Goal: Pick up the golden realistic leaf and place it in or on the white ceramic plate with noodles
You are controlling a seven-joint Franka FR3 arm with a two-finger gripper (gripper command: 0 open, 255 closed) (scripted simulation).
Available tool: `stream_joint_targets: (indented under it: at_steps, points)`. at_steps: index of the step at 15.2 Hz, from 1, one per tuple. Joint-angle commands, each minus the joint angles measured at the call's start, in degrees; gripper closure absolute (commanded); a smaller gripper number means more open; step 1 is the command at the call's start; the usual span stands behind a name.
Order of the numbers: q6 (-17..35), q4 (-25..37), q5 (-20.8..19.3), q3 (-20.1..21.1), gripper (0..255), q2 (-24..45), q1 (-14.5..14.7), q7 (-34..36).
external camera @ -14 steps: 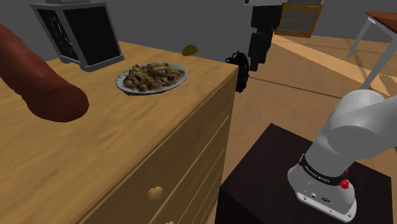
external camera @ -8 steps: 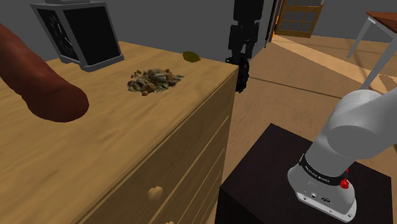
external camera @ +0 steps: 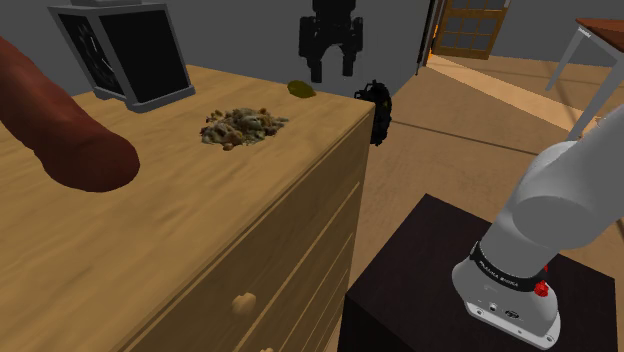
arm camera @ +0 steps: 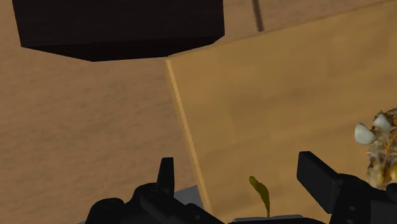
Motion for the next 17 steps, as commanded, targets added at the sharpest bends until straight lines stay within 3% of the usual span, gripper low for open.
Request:
stream_joint_targets:
  at_steps: [1, 6, 13, 17]
  points:
    - [-0.9, 6.1, -0.3, 1.1, 0, 5.2, -0.3, 3.6]
    - [-4.4, 21.7, -2.0, 3.3, 0, 17.5, 0.2, 12.2]
    - [1.5, 13.6, -1.4, 3.4, 0, 15.1, 0.4, 11.6]
    - [1.9, 13.0, -1.4, 3.4, 0, 15.0, 0.4, 11.5]
